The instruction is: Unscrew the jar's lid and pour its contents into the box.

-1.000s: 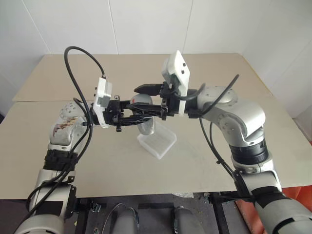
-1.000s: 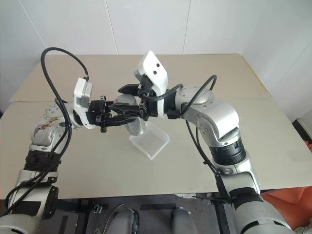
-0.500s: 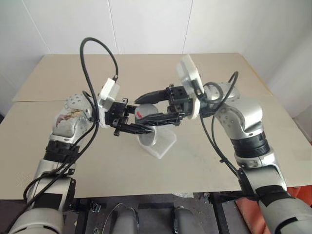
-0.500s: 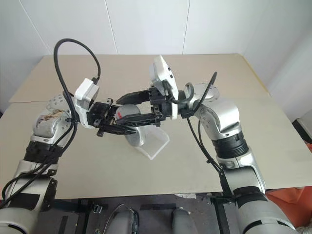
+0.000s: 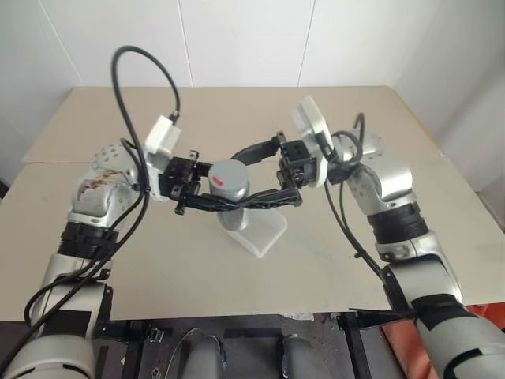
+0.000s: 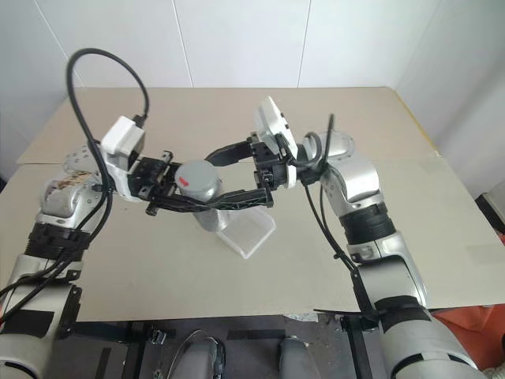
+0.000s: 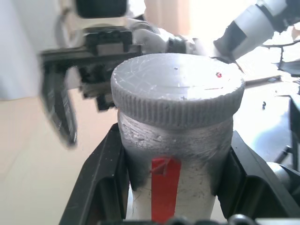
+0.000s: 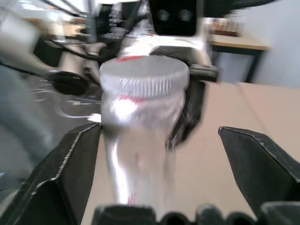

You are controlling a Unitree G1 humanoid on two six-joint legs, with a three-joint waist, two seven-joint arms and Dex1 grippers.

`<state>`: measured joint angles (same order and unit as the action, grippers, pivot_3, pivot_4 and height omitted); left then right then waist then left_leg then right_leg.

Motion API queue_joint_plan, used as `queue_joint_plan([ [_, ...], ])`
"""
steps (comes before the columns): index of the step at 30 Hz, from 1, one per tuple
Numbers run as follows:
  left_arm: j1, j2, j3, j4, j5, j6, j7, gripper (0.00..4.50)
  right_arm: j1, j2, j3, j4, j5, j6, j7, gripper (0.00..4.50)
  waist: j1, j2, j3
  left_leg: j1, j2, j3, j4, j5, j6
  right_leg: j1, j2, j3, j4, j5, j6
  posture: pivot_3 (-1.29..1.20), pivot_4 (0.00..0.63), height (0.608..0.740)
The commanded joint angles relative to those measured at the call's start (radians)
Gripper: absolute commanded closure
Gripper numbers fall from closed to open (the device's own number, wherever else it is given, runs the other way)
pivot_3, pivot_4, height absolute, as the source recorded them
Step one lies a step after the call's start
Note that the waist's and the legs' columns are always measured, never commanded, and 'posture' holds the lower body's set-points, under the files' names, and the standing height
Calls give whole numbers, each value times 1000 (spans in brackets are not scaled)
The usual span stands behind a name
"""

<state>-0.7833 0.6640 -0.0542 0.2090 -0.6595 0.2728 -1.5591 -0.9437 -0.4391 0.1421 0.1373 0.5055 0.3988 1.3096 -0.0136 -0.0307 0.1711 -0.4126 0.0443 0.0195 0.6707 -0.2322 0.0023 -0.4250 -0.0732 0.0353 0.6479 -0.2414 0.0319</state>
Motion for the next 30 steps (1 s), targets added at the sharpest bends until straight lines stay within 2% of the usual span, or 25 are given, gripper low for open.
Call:
queue_joint_plan([
  [1, 25, 10, 53, -40, 18, 3, 51, 2469, 45, -43, -87, -199, 28, 81, -139, 76, 0, 0, 0, 0, 0, 0, 0, 0, 0, 0, 0, 0, 0, 0, 0, 0, 150, 740],
  [7, 61, -8, 57, -51, 46, 6, 85, 2469, 101, -24, -89, -429, 72, 260, -348, 76, -4, 0, 0, 0, 0, -1, 0, 0, 0, 0, 0, 0, 0, 0, 0, 0, 150, 740],
  [12, 40, -26, 54, -33, 68, 2, 85, 2469, 53, 37, -7, -451, 15, 351, -494, 76, -6, 0, 0, 1, 0, -1, 1, 0, 0, 0, 1, 0, 1, 0, 0, 0, 150, 740],
  [24, 26, -42, 56, -33, 84, 5, 77, 2469, 25, 114, 52, -401, -20, 338, -539, 76, -1, 0, 0, -1, 0, -1, 1, 0, 0, 0, 0, -1, 0, 0, 0, 0, 150, 740],
  [30, 38, -39, 61, -48, 78, 9, 80, 2469, -5, 141, 61, -312, -64, 320, -559, 76, -5, 0, 0, -1, 0, -1, 1, 0, 0, 0, 0, -1, 0, 0, 0, 0, 150, 740],
])
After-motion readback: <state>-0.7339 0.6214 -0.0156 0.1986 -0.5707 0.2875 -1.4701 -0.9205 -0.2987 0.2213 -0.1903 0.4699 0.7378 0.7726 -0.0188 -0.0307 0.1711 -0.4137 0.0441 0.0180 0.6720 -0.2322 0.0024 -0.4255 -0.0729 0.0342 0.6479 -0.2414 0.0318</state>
